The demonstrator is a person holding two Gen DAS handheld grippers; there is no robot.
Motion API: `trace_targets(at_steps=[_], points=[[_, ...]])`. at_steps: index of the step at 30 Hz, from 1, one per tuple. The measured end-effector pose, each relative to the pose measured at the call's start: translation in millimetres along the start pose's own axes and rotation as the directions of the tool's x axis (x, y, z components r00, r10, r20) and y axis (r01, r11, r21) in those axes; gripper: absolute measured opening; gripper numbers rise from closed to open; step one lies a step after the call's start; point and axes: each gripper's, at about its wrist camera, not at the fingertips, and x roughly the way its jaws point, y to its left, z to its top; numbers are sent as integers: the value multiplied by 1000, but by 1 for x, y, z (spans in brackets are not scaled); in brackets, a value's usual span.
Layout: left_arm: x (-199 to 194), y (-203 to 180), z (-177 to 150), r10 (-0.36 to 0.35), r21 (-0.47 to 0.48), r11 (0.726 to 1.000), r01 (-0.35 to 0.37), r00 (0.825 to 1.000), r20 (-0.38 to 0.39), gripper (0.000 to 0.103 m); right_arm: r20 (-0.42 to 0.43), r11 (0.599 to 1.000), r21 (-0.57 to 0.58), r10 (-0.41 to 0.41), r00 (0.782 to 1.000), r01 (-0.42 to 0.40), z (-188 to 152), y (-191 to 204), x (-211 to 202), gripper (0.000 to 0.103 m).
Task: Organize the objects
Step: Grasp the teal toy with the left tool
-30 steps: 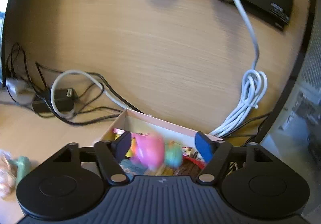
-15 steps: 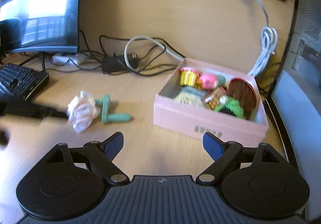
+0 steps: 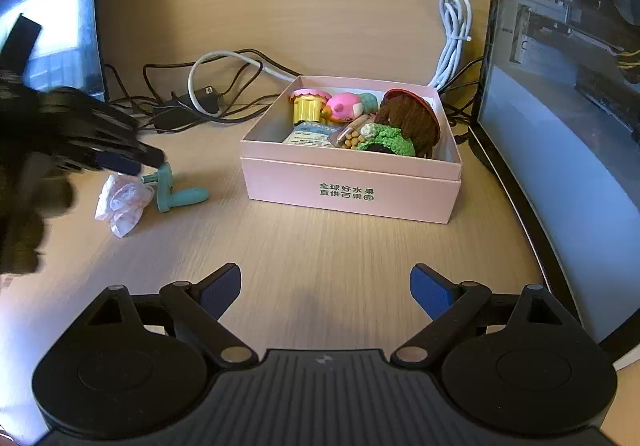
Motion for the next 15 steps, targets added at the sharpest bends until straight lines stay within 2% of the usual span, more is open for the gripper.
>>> trace_targets(at_steps=[3, 6, 8, 11, 15], points=[[26, -3, 6, 54, -6, 998, -55, 997, -58, 30, 11, 1000, -8, 3, 1000, -3, -2, 1, -5, 92], [40, -3, 11, 94, -7, 996, -94, 994, -52, 18, 16, 1000, -9, -1, 1000, 2, -5, 0, -11, 92], [40, -5, 9, 91, 13, 996, -90, 995, -49, 17, 17, 1000, -2, -11, 1000, 11, -8, -3, -15, 92], [30, -10, -8, 3, 47, 999, 1, 997, -80, 16, 14, 1000, 15, -25, 1000, 24, -11, -11, -19, 92], [-5, -16, -54, -99, 133, 984, 116, 986, -131, 16, 8, 999, 21, -27, 1000, 27, -11, -19, -16, 92]])
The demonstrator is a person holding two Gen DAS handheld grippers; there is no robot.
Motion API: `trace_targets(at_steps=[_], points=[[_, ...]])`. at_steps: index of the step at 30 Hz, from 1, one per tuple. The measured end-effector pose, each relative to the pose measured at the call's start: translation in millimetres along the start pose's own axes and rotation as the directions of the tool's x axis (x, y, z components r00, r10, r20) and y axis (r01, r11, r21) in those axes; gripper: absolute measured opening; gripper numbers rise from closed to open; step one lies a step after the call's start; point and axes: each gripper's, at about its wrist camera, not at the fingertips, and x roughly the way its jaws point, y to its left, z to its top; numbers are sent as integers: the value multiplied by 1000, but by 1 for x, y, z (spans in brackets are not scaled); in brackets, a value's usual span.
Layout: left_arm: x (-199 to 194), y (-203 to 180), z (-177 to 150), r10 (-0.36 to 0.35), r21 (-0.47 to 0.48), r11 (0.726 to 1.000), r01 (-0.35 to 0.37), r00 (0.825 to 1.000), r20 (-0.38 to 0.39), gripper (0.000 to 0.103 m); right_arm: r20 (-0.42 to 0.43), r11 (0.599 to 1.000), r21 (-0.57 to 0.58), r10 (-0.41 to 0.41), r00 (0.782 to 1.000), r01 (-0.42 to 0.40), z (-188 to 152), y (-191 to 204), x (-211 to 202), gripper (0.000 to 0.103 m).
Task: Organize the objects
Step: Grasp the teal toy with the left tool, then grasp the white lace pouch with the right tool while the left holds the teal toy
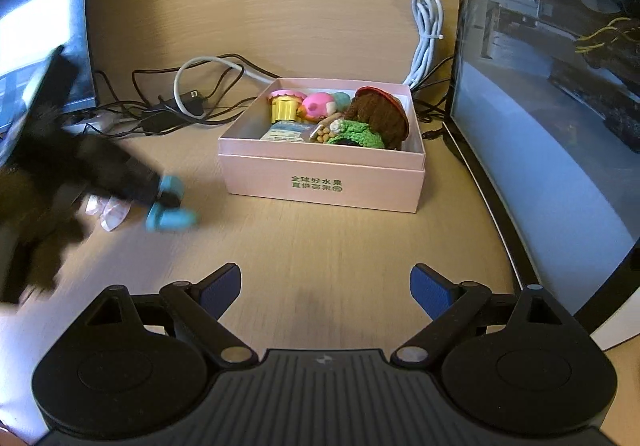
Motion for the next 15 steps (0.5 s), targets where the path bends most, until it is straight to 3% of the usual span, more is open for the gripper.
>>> trace_targets(at_steps=[4, 7, 11, 15], points=[[-32, -8, -48, -52, 70, 996, 54, 998, -35, 16, -6, 998, -14, 56, 998, -56, 7, 5, 8, 92], [-49, -5, -72, -33, 82, 996, 36, 999, -34, 16, -30, 988, -30, 150, 988, -151, 18, 18, 19, 92], [-65, 12, -86, 71, 43, 996, -72, 997, 13, 18, -83, 944, -57, 320, 944, -325, 36, 50, 39, 92], [-74, 31, -88, 93, -71, 993, -91, 995, 20, 19, -130, 893, -167, 401, 907, -418, 56, 99, 68, 92]])
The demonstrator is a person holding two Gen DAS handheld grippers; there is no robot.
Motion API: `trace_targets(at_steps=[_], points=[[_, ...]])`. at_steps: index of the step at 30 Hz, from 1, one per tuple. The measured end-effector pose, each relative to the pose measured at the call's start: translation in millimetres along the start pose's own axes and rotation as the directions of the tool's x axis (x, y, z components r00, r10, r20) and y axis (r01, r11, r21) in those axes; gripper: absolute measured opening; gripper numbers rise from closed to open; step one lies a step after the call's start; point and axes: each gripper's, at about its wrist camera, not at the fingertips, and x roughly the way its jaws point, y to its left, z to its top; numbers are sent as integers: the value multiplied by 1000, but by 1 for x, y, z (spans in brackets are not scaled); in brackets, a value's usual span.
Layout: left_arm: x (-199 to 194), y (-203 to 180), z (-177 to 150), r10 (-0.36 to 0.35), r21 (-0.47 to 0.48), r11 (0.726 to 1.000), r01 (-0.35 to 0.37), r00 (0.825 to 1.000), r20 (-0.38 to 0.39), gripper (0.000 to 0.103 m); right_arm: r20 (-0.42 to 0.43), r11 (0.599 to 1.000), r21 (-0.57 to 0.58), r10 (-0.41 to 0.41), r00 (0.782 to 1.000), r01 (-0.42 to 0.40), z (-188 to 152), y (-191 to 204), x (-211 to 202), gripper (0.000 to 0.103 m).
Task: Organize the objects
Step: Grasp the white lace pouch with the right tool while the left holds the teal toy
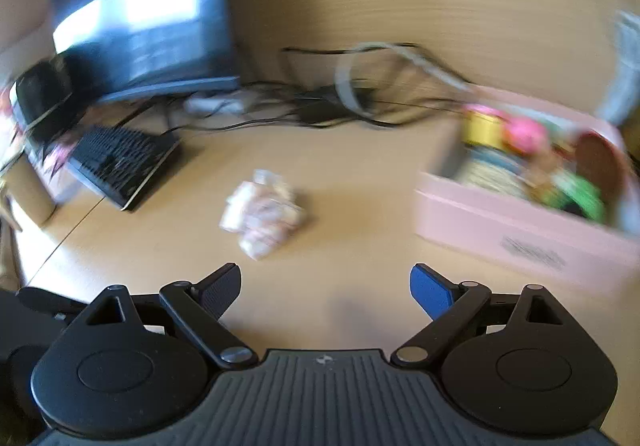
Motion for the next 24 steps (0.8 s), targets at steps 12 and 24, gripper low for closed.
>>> trace_targets(at_steps=[12, 24], points=[[2, 6, 6, -17, -36, 999, 18, 1000, 7, 19, -173, 995, -14, 91, 981, -95, 49, 36, 111, 37], [3, 1, 7, -23, 15, 1000, 24, 1000, -7, 19, -134, 999, 40, 7, 991, -1, -16, -21, -8, 26]])
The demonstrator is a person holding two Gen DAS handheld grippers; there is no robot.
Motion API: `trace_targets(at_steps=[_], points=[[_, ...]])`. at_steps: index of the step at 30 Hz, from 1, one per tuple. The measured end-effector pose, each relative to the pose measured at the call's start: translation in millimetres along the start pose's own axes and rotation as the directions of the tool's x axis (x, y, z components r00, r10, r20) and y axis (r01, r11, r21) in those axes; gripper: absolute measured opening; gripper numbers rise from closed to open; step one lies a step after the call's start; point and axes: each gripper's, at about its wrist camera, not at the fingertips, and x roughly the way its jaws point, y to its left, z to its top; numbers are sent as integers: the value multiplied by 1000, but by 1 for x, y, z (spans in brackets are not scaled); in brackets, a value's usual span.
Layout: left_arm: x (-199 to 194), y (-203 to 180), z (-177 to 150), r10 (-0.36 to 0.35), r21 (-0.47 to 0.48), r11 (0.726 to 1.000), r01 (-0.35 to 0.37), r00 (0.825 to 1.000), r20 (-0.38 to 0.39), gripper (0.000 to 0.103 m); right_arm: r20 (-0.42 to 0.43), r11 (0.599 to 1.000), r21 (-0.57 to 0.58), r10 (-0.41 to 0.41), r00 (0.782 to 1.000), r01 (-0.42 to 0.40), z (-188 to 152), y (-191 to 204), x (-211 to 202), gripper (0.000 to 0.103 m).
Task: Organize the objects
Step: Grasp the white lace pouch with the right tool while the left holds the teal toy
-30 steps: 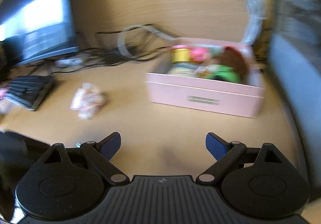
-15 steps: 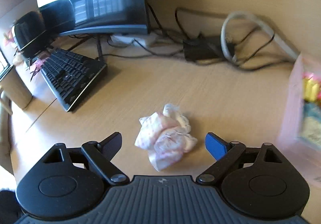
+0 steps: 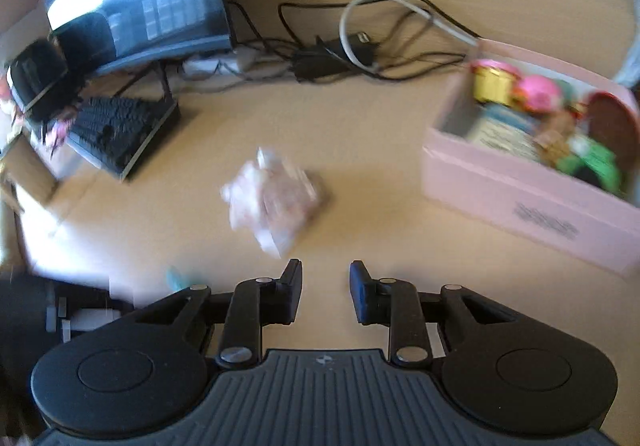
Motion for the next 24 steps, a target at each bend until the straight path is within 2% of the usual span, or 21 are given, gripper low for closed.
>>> trace_targets(at_steps=[3, 5, 7, 9, 13, 20, 22, 24], points=[[1, -1, 2, -16, 18, 1000, 16, 1000, -4, 18, 8, 988, -114, -101, 995, 101, -30, 0, -27, 26], [2, 1, 4, -20, 18, 1000, 20, 1000, -3, 18, 37, 970, -171, -167, 985, 171, -43, 6, -38, 36], [3, 1, 6, -14, 9, 1000, 14, 1000, -4, 17, 77, 968, -167, -175, 982, 185, -48, 9, -47, 62], [3, 1, 6, -10, 13, 1000, 10, 1000, -5, 17, 115, 976, -131, -158, 981, 172, -44, 13, -49, 73], [0, -2, 1, 6, 46, 999, -6, 1000, 1, 18, 138, 992, -51, -111, 984, 119, -19, 20, -31, 76], [-5, -3, -5, 20, 82, 996, -21, 1000, 7, 17, 94, 999, 49, -18, 995, 14, 39, 39, 37, 81], [-7, -3, -8, 26, 101, 995, -26, 1000, 8, 17, 60, 999, 48, -8, 998, 5, 53, 47, 61, 81], [-8, -3, -10, 28, 121, 992, -29, 1000, 9, 17, 56, 999, 27, -40, 998, 39, 60, 58, 81, 79]])
